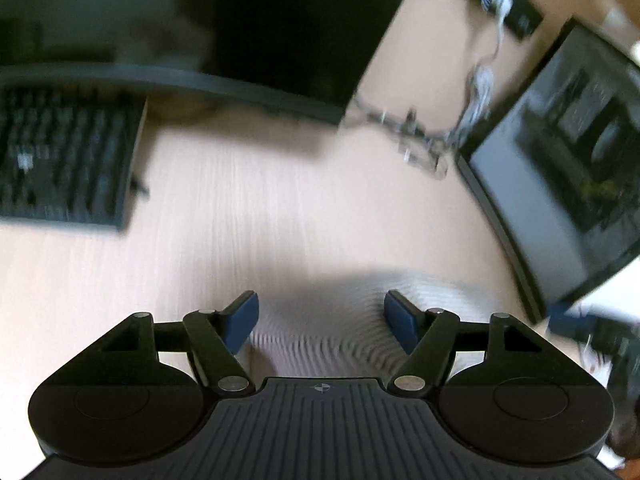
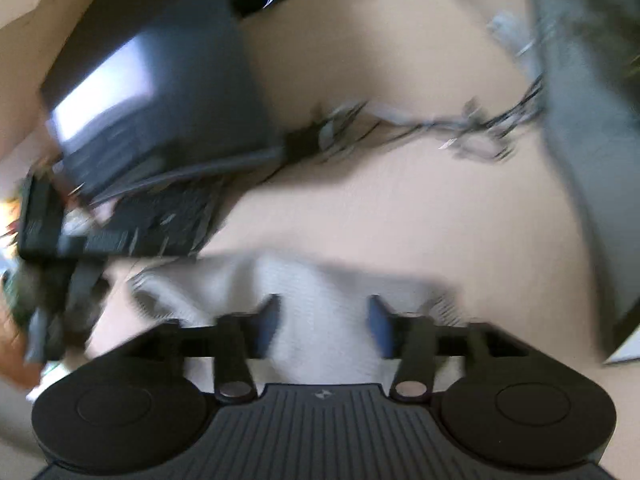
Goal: Fold clothes
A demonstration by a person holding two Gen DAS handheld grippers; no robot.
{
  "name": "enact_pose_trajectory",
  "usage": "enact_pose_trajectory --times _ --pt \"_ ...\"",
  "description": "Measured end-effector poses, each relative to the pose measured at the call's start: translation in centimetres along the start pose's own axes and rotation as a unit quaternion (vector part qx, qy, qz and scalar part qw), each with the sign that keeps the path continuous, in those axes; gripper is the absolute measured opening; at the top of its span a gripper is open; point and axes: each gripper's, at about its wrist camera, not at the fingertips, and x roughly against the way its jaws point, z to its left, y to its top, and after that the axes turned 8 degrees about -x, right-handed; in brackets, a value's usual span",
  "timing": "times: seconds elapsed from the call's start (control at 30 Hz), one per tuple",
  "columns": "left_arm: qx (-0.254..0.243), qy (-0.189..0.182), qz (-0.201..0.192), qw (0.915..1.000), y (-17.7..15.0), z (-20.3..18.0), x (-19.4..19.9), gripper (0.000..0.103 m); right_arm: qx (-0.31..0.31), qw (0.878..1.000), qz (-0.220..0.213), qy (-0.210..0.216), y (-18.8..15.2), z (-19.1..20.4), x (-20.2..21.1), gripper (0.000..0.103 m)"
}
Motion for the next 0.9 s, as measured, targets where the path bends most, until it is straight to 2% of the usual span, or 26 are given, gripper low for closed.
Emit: enact_pose_trajectory --times 0.07,0.13,0.2,0.23,0.3,0.4,0.47,0.6,0.7,0.77,0.9 --pt "0.005 -0.006 0.028 0.9996 -1.0 0.2 -0.8 0.075 -0.02 1.0 0.013 -0.019 -0.4 -0.9 -1.5 0.056" --pt "0.013 -0.013 0.056 0.9983 -1.9 0.4 -1.5 0.075 -0.035 0.998 0.047 -0.035 -1.4 -1.7 -3.9 0.056" --pt "0.035 -0.023 0.085 0.9954 -2.7 0.9 -2.2 0.075 -0.048 0.995 0.078 -0.049 -2.7 -2.2 -5.8 0.059" --pt "0.053 -0.033 0.1 0.9931 -3.2 1.2 -2.5 0.075 -0.056 0.993 0.089 -0.052 -3.3 -2.5 -6.4 0.064" --pt "0.078 -0.049 0.118 0.9888 -3.7 1.6 -3.1 0.075 -0.047 0.994 0.091 -0.05 -3.6 -2.6 -6.4 0.068" --pt "0.073 -0.059 0.11 0.9894 -3.2 1.2 -3.9 0.066 -0.04 0.994 0.089 -0.04 -3.1 -3.1 -6.2 0.054" --pt "0.064 -0.061 0.1 0.9911 -2.4 0.8 -4.6 0.062 -0.037 0.995 0.087 -0.033 -1.9 -3.4 -7.2 0.029" --pt "0.018 -0.026 0.036 0.9989 2.7 -0.5 -6.8 0.049 -0.02 0.997 0.062 -0.049 2.4 -4.1 -9.9 0.024" --pt "0.026 -0.012 0.0 0.9996 5.4 -0.9 -6.2 0.044 -0.03 0.998 0.034 -0.038 5.5 -4.6 -9.3 0.02" --pt "0.017 -0.014 -0.011 0.9997 5.3 -1.3 -4.9 0.043 -0.021 1.0 0.012 -0.02 6.3 -4.1 -7.5 0.02" --pt "-0.004 -0.021 -0.014 0.9997 3.3 -2.0 -2.5 0.043 -0.038 0.999 0.012 0.009 4.7 -3.8 -4.1 0.02"
